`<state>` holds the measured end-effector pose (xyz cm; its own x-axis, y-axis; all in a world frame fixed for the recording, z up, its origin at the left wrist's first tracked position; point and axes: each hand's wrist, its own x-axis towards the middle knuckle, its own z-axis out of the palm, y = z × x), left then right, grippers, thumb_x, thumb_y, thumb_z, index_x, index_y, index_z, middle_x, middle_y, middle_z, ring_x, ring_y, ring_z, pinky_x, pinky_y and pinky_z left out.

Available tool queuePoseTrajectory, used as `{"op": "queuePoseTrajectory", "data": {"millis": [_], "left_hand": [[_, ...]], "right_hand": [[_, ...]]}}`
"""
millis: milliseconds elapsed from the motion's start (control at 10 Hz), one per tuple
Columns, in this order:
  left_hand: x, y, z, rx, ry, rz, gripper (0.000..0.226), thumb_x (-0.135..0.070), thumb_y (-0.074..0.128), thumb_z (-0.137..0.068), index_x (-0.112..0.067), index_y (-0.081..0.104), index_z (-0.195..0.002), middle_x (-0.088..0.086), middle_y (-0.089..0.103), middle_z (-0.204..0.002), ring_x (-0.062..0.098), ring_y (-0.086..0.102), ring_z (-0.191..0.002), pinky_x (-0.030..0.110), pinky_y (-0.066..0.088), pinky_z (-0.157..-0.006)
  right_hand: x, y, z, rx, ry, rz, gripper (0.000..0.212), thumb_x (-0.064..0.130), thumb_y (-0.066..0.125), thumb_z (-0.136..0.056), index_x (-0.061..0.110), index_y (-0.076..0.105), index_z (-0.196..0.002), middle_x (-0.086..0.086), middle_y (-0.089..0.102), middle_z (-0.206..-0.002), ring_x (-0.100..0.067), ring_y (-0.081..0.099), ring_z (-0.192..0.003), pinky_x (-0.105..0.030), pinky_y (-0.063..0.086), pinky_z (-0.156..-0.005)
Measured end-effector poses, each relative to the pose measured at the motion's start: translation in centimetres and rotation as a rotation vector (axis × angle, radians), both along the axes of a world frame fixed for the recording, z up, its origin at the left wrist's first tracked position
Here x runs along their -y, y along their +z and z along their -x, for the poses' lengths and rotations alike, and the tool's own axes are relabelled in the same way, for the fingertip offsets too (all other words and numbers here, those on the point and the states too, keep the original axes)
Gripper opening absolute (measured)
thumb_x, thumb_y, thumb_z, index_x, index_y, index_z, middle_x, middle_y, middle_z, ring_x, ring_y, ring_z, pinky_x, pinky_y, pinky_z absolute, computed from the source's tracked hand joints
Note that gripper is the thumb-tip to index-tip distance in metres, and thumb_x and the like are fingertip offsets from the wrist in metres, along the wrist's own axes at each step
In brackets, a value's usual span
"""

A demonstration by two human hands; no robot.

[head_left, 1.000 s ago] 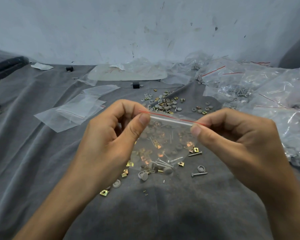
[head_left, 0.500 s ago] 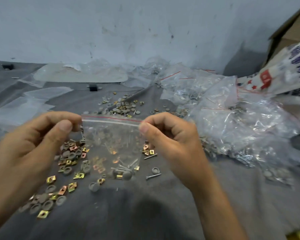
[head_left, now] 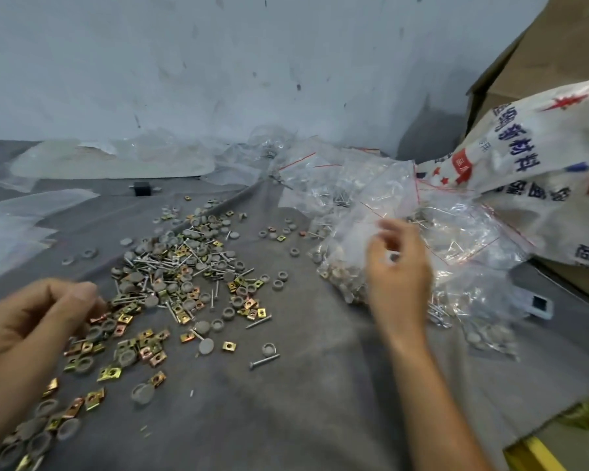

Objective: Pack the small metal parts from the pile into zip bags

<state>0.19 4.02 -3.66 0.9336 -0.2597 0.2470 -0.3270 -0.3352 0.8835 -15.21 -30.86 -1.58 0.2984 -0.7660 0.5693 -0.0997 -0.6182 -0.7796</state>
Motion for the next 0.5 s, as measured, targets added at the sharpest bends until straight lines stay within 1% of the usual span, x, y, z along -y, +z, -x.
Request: {"op": "queuePoseTrajectory", "data": {"millis": [100, 200, 300, 400, 500], "left_hand": [[-0.9, -0.6, 0.8, 0.020, -0.027, -0.091, 0.068, -0.089, 0.048, -0.075, -0.025, 0.070, -0.084, -0.010, 0.069, -0.073, 0.018, 0.063, -0.067, 0.031, 0.046, -0.045], [-2.4, -1.8, 0.6, 0.081, -0.038, -0.175, 0.072, -0.087, 0.050, -0.079, -0.023, 0.073, -0.102, -0.001, 0.070, -0.076, 0.032, 0.067, -0.069, 0.036, 0.060, -0.056], [-3.7, -1.2, 1.5, 0.137, -0.056, -0.185, 0.062, -0.078, 0.051, -0.087, -0.025, 0.070, -0.112, -0.005, 0.073, -0.086, 0.020, 0.070, -0.074, 0.029, 0.059, -0.057], [-3.7, 0.6, 2.4, 0.218, -0.084, -0.118, 0.038, -0.061, 0.067, -0.088, -0.030, 0.071, -0.111, -0.009, 0.073, -0.085, 0.007, 0.066, -0.068, 0.018, 0.052, -0.054], [-5.1, 2.8, 4.8, 0.252, -0.045, 0.032, 0.036, -0.045, 0.082, -0.079, -0.027, 0.070, -0.108, -0.008, 0.073, -0.084, 0.007, 0.067, -0.068, 0.016, 0.052, -0.056]], "right_hand": [[0.0, -2.9, -2.8, -0.699, 0.047, 0.368, 0.038, 0.039, 0.049, -0.101, 0.029, 0.061, -0.136, -0.005, 0.047, -0.155, -0.034, 0.030, -0.148, -0.046, 0.020, -0.119], [2.6, -4.3, -3.6, -1.001, -0.040, 0.381, 0.049, 0.053, 0.034, -0.104, 0.036, 0.043, -0.149, -0.008, 0.020, -0.168, -0.037, 0.004, -0.155, -0.049, 0.003, -0.125], [5.7, -4.3, -4.2, -1.069, -0.069, 0.317, 0.057, 0.059, 0.025, -0.103, 0.034, 0.035, -0.154, -0.011, 0.016, -0.169, -0.039, 0.006, -0.155, -0.052, 0.005, -0.125], [6.2, -3.4, -5.0, -1.140, -0.022, 0.248, 0.065, 0.064, 0.020, -0.102, 0.034, 0.023, -0.159, -0.010, 0.009, -0.171, -0.039, 0.003, -0.156, -0.054, 0.005, -0.125], [5.7, -1.9, -4.0, -1.084, 0.105, 0.221, 0.069, 0.061, 0.034, -0.103, 0.029, 0.017, -0.162, -0.012, 0.008, -0.171, -0.038, 0.007, -0.156, -0.052, 0.011, -0.125]]}}
